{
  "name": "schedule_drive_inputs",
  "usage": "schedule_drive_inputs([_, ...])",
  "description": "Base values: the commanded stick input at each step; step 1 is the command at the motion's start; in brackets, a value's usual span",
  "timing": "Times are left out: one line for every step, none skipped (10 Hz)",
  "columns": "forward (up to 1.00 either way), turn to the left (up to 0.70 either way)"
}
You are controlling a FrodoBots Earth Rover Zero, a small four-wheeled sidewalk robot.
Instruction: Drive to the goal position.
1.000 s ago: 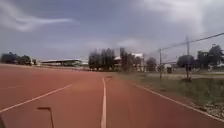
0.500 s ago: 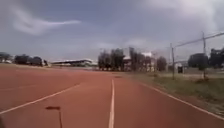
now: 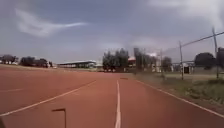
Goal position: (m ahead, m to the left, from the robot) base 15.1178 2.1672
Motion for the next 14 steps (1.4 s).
schedule_drive_inputs([0.70, 0.00])
schedule_drive_inputs([0.70, 0.19])
schedule_drive_inputs([0.70, 0.29])
schedule_drive_inputs([0.70, 0.27])
schedule_drive_inputs([0.70, 0.17])
schedule_drive_inputs([0.70, 0.07])
schedule_drive_inputs([0.70, 0.00])
schedule_drive_inputs([0.70, 0.00])
schedule_drive_inputs([0.70, 0.00])
schedule_drive_inputs([0.70, 0.00])
schedule_drive_inputs([0.70, 0.00])
schedule_drive_inputs([0.70, 0.00])
schedule_drive_inputs([0.70, 0.00])
schedule_drive_inputs([0.70, 0.00])
